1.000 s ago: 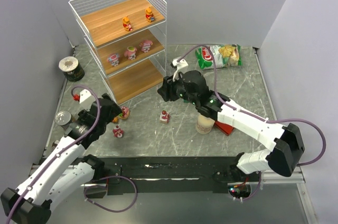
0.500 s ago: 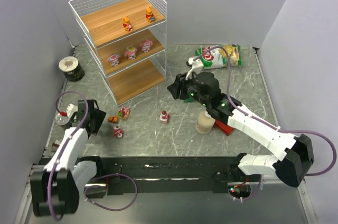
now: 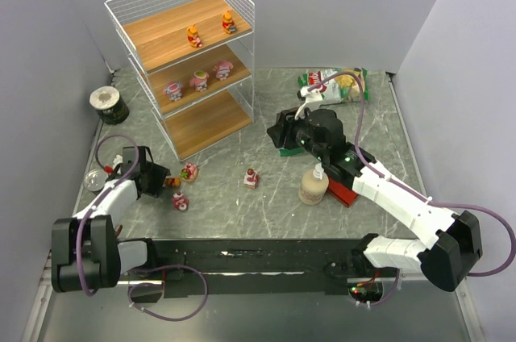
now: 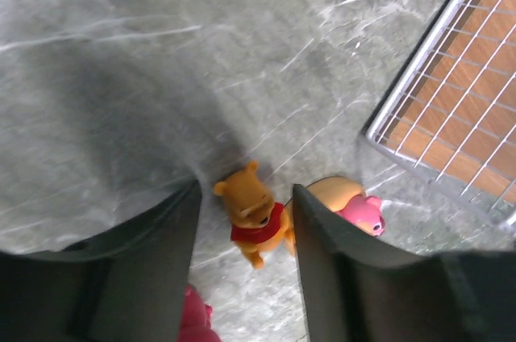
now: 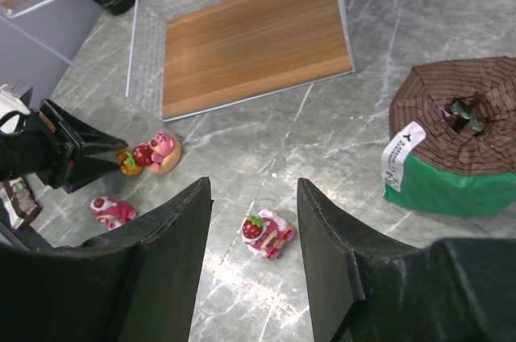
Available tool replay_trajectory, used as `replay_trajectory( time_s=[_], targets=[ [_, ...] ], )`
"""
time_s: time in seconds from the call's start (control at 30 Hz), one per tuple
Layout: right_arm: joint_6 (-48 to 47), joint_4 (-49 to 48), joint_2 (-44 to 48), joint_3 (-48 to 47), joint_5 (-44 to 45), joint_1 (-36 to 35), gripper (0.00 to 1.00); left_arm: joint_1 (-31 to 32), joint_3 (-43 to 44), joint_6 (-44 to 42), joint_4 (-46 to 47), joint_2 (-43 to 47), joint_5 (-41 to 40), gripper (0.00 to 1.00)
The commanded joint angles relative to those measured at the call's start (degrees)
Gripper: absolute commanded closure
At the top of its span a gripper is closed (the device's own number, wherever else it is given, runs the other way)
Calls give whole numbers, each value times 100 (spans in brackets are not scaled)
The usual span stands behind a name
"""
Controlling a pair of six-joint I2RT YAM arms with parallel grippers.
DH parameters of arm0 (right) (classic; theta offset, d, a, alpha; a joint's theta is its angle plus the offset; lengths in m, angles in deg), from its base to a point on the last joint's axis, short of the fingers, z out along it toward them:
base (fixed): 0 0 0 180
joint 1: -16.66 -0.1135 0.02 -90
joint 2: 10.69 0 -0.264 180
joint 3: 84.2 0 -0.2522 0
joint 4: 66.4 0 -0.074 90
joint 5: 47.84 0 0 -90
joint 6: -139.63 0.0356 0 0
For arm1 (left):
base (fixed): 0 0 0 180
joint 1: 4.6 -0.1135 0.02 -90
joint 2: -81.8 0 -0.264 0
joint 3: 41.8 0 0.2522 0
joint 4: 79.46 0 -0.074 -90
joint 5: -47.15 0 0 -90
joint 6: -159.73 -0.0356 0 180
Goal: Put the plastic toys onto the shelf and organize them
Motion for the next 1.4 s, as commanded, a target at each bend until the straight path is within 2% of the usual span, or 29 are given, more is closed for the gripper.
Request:
replay_trajectory(
  time_s=[0.0,0.17,0.27,0.37,0.4,0.53,0.67,0.7,0.87,1.0,1.07,1.37],
  targets=[
    [78,-87,229,29,82,93,46,-32,117,102,229,-294,205,49],
    [78,-104,282,81,99,111,47,-41,170,58,256,-514,301,63],
    [78,-87,300,90,117,146,47,-50,222,5,125,-409,258,80],
    [60,-122,317,99,47,146,47,-41,293,-117,-94,-94,161,91],
    [52,-148,317,99,12,154,47,-32,328,-161,-165,12,109,98],
    [-80,-192,256,73,-208,146,48,-6,442,-460,-526,627,-287,99],
    [-335,-385,220,72,-822,137,48,126,556,-933,-834,1400,-367,99],
    [-405,-420,194,73,-1181,119,47,231,635,-1005,-921,1506,-384,99],
    [-1002,-675,19,-85,-1737,-310,38,898,1004,-1664,-1317,1946,-516,99],
    [-1590,-850,-349,-296,-1922,-978,27,1758,1294,-1797,-1475,2280,-858,99],
    [-1671,-921,-508,-428,-1870,-1347,25,1962,1330,-1893,-1354,2473,-780,99],
    [-1548,-1413,-1448,-823,-1668,-2007,22,2297,1505,-2043,-1080,2905,-472,99]
  ],
)
